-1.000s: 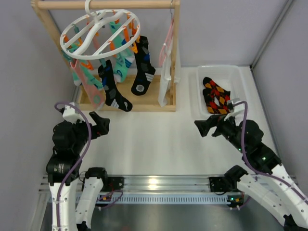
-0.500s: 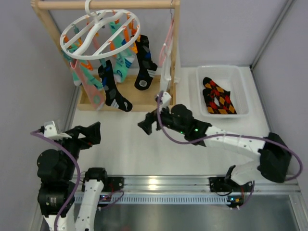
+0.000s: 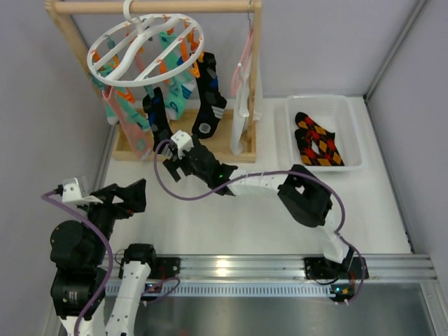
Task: Remove the socks clipped to the hanger
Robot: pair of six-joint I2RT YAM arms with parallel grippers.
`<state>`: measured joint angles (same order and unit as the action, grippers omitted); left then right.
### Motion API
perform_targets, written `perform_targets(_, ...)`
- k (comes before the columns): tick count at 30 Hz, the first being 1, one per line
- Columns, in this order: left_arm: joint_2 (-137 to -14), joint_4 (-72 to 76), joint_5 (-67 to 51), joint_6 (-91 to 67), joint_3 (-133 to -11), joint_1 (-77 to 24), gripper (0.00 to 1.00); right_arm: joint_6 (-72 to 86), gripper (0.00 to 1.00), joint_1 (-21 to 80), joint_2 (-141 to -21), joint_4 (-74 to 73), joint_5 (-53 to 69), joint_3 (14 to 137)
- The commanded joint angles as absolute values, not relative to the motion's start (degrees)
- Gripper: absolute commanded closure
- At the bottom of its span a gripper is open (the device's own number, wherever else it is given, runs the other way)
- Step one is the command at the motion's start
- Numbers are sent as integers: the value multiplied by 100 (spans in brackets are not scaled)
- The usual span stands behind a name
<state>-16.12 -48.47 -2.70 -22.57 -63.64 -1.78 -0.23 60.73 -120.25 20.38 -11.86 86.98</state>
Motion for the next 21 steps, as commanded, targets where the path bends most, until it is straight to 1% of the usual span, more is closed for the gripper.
perform_targets(1,-1617,-4843,-378,-2241,-6328,-228,2,-500,1,6135,-12452,2364,-1362,9377)
perform_targets(3,-1643,-4843,-404,-2250,-6319,-237,2,-519,1,6117,-12682,2443,-1528,9675)
perform_targets(5,-1652,-4843,-474,-2267,-6346,-246,2,-492,13,6108,-12849,2811,-1801,9721)
perform_targets(6,-1670,-4843,-475,-2276,-6354,-246,2,-466,21,6117,-12858,2952,-1958,9695)
perform_targets(7,-1679,-4843,-466,-2276,-6381,-255,2,-370,37,6108,-12841,3092,-2012,9651)
perform_targets(8,-1705,-4843,-457,-2294,-6416,-255,2,-360,49,6108,-12823,3381,-2082,9563)
perform_targets(9,-1714,-4843,-457,-2303,-6433,-264,2,-378,49,6108,-12832,3462,-2083,9554)
perform_targets(10,-1740,-4843,-457,-2303,-6460,-272,2,-395,59,6108,-12823,3532,-2170,9545)
perform_targets(11,-1792,-4851,-422,-2285,-6477,-272,2,-413,65,6108,-12832,3594,-2232,9545)
perform_targets(12,-1810,-4860,-404,-2276,-6521,-281,2,-413,78,6100,-12815,3690,-2302,9528)
perform_targets(14,-1863,-4852,-300,-2268,-6556,-290,2,-422,93,6108,-12718,3805,-2303,9301)
perform_targets(15,-1872,-4852,-264,-2268,-6609,-290,2,-387,98,6108,-12639,3927,-2285,9151)
perform_targets(16,-1898,-4852,-238,-2285,-6653,-290,2,-335,100,6117,-12430,4103,-2224,8984)
perform_targets(18,-2056,-4852,-228,-2338,-6776,-290,2,-282,100,6179,-12148,4306,-2154,8387)
perform_targets(19,-2222,-4843,-246,-2364,-6968,-290,2,-177,100,6196,-11825,4472,-2101,7941)
perform_targets(21,-2425,-4843,-246,-2487,-7162,-290,2,-27,100,6240,-11280,4605,-1821,7491)
